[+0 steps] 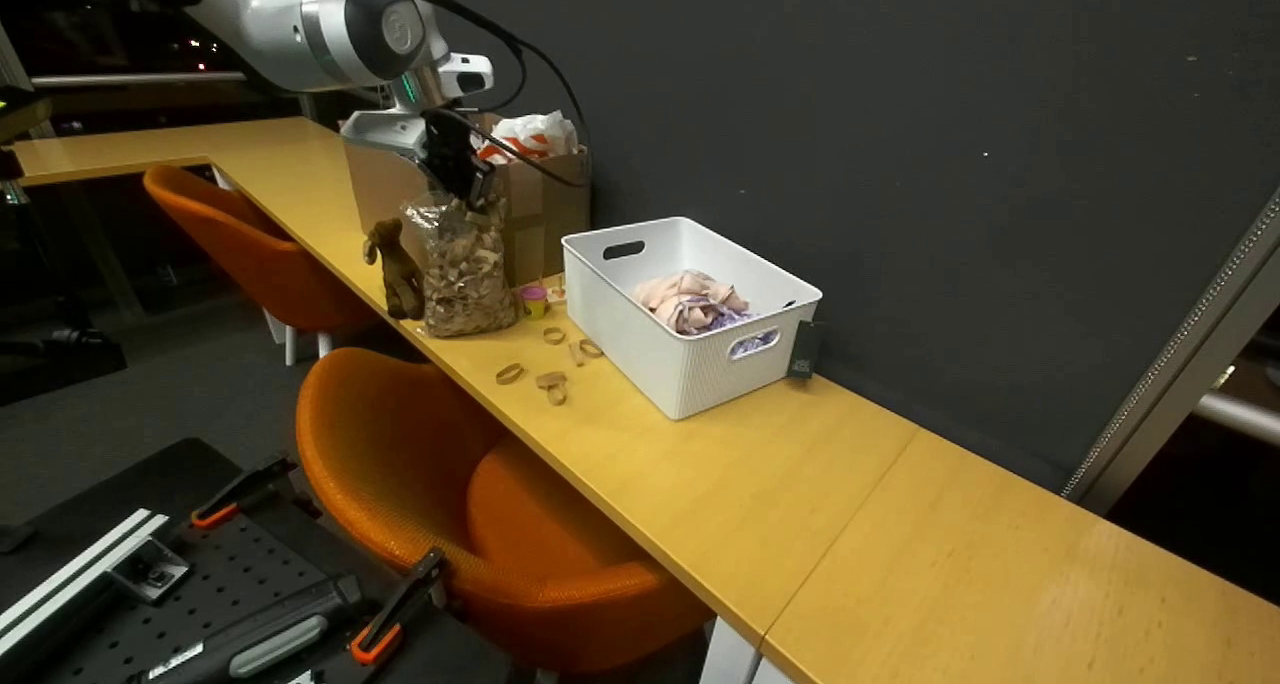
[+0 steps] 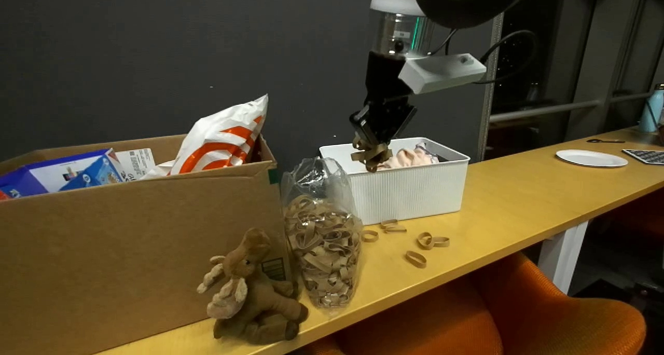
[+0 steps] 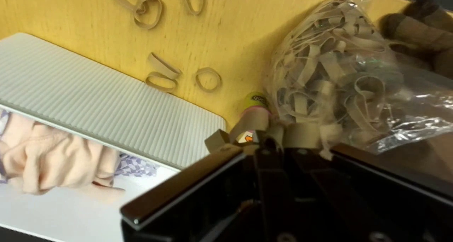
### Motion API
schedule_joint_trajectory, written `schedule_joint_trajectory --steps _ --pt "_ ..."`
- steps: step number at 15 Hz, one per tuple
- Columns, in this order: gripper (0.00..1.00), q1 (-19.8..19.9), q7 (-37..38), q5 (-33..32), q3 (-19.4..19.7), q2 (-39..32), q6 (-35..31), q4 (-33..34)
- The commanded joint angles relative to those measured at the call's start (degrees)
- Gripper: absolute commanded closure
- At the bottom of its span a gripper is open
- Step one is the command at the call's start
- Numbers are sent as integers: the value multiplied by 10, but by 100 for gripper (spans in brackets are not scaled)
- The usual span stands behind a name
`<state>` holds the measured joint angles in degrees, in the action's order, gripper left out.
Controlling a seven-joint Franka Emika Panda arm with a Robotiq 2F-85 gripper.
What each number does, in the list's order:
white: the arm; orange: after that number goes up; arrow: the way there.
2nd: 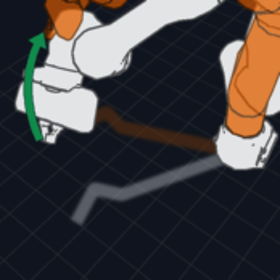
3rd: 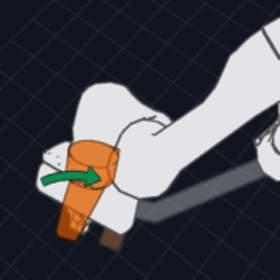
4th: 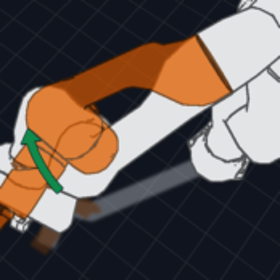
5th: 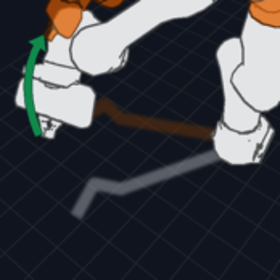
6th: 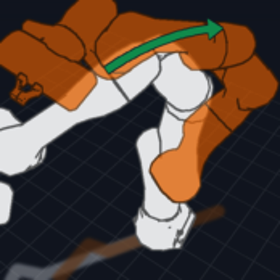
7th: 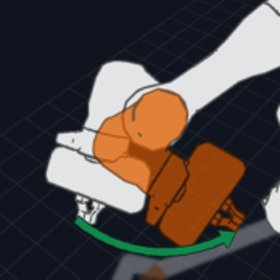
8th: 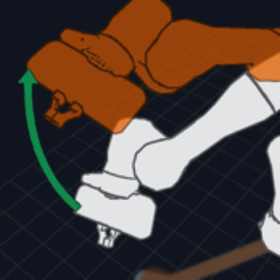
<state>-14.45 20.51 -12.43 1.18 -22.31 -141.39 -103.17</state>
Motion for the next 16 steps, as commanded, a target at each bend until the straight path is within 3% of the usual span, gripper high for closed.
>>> schedule_joint_trajectory --steps 1,6,16 --pt "99 -29 19 -50 1 -19 -23 19" --pt "99 -61 32 -95 4 -31 -12 71" --pt "99 -51 14 -82 7 -112 -14 140"
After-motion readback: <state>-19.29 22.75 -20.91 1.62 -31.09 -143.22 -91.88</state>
